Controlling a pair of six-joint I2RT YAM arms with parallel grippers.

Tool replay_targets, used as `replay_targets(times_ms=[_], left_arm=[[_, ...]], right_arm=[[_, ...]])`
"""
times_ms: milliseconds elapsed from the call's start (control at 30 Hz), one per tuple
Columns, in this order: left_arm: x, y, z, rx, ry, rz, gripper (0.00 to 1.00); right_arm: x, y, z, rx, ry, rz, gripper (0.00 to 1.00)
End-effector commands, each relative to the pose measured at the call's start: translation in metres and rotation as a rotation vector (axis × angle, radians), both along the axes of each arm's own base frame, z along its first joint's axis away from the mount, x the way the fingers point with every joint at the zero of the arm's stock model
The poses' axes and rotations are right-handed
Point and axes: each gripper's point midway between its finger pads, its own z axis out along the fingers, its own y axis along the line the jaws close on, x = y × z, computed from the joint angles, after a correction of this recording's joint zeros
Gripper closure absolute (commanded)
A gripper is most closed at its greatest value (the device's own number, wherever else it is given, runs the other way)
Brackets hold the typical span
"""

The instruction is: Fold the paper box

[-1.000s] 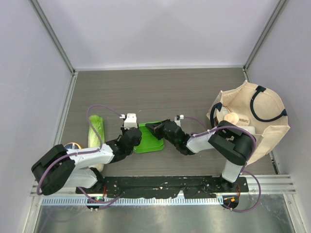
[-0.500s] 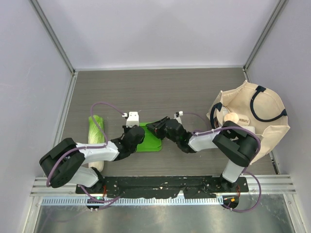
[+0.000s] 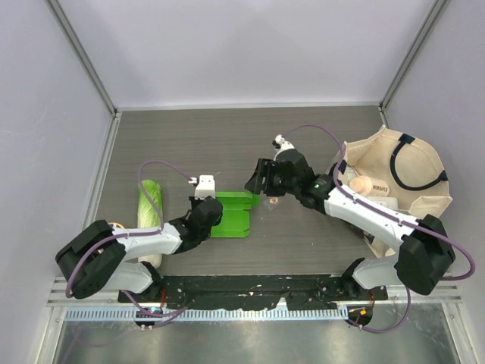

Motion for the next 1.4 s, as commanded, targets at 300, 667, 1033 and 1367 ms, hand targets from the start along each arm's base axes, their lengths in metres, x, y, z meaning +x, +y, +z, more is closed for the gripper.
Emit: replay_targets(times_ms=[300,667,1033,1367], left_arm=[[0.001,0.008,0.01,-0.021,-0.031,0.04,1.0],[0.0,0.005,0.008,-0.032,-0.025,0.035,1.0],[-0.001,0.005,0.006,-0.043,-0.019,0.037,1.0],[-0.002,0.005,0.005,-0.055,-0.015,0.033,1.0]], right_arm=[[0.008,0.03,-0.022,-0.072,0.052,0.086,0.45],[0.008,0.047,-0.039,0.019,0.099,0.078,0.52],[0.009,0.062,-0.048,0.155,0.152,0.048,0.53],[0.019,0.06,-0.039,0.269,0.123,-0.049,0.64]])
